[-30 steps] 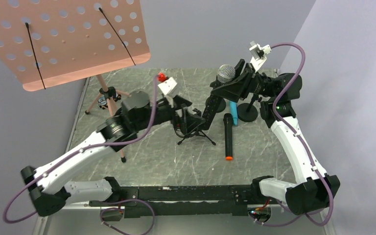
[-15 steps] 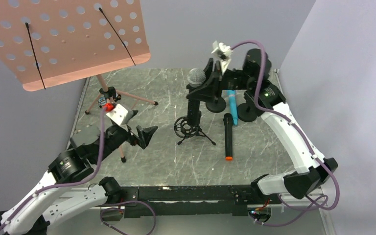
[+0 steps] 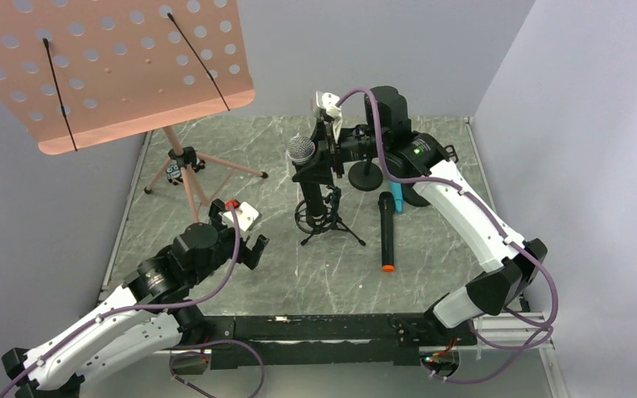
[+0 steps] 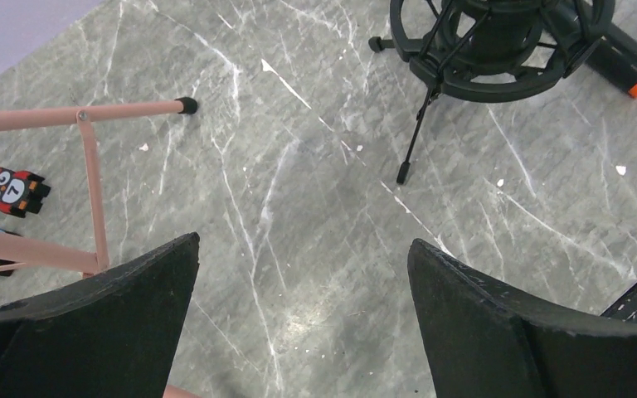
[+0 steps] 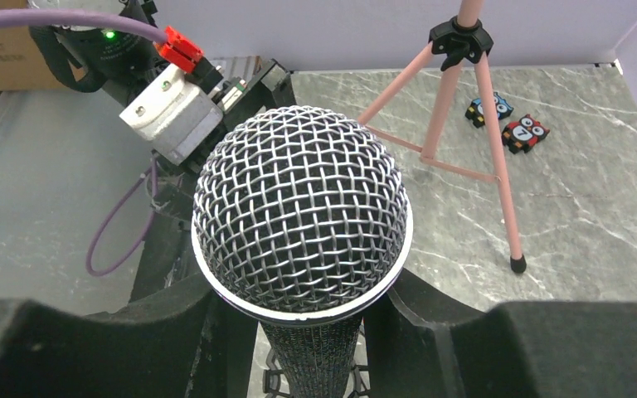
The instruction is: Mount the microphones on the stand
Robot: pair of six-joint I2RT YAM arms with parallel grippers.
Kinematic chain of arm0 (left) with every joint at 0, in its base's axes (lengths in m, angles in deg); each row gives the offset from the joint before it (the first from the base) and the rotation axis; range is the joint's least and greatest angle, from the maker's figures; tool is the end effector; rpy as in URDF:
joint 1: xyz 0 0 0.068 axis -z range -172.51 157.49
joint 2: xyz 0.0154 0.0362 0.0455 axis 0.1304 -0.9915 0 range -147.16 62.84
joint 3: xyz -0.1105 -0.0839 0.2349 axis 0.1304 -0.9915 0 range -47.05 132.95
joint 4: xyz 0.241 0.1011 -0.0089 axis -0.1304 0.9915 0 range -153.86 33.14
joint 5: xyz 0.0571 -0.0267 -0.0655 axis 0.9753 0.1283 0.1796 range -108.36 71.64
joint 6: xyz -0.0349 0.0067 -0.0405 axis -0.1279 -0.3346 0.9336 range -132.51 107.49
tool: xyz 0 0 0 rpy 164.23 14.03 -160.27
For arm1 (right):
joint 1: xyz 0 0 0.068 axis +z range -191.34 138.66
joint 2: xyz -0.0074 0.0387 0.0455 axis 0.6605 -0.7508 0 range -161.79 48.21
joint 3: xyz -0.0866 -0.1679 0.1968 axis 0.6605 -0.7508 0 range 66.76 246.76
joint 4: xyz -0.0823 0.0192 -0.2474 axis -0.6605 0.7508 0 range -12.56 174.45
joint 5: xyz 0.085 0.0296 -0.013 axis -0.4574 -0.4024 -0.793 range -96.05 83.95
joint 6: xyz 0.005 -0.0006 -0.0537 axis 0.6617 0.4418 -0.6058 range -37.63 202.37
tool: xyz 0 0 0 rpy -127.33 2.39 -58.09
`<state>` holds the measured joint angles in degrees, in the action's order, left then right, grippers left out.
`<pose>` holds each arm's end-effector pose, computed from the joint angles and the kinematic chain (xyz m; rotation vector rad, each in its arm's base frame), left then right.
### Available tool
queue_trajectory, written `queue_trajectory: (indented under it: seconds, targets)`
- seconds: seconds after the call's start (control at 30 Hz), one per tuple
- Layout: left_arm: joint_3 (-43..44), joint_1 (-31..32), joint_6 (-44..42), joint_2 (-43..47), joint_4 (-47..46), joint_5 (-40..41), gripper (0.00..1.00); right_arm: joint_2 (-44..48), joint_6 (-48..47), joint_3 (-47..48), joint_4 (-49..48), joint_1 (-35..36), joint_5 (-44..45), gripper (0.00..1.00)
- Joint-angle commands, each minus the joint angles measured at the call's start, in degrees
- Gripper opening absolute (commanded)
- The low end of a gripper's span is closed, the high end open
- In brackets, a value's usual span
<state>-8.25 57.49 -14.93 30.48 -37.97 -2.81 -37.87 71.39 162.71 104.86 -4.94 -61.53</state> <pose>0.0946 -0.0979 0.3060 0.6745 1.7860 -0.3047 0.2425 0.2151 0.4494 -1.3457 1.3570 1.2025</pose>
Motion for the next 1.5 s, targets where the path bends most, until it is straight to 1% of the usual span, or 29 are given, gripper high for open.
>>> queue_trajectory:
  seconds: [0.0, 0.13, 0.37, 0.7, 0.87, 0.97, 1.1, 1.27, 1.47]
  targets:
    - [-0.40, -0.91, -0.45, 0.44, -3.66, -0.20, 0.99, 0.03, -1.72, 1.47, -1.63, -0.02, -0.35, 0.13]
    - [-0.34, -1.51, -0.32, 0.11, -3.14, -0.70, 0.99, -1.13, -0.66, 2.63, -1.74, -0.02, -1.21, 0.13]
    - [-0.75, -2.14, 0.21, 1.32, -3.39, -1.48, 0.99, 2.06, 0.85, -4.05, -5.14, -0.49, -1.40, 0.13]
    - [-0.88, -3.13, 1.96, 1.97, -4.63, -3.53, 0.99, 5.37, 4.42, -12.83, -14.32, -4.10, -3.41, 0.14]
    - [-1.41, -3.25, 8.95, 1.59, -7.30, -8.10, 0.99, 6.25, 4.85, -15.58, -17.35, -4.50, -5.00, 0.15]
    - [-3.47, -3.32, 15.32, 1.41, -10.53, -11.48, 0.99, 6.58, 4.73, -17.65, -19.58, -4.50, -5.99, 0.15]
    - [-6.89, -3.28, 20.70, 1.93, -14.96, -14.28, 0.96, 7.45, 3.12, -19.48, -20.16, -4.52, -6.14, 0.16]
    - [-8.04, -3.30, 23.00, 1.36, -17.14, -15.02, 0.95, 9.19, 1.58, -22.37, -20.64, -4.51, -5.93, 0.17]
    - [-6.64, -3.29, 22.92, -0.79, -17.71, -16.60, 0.93, 10.03, 2.21, -25.59, -22.76, -4.50, -4.33, 0.17]
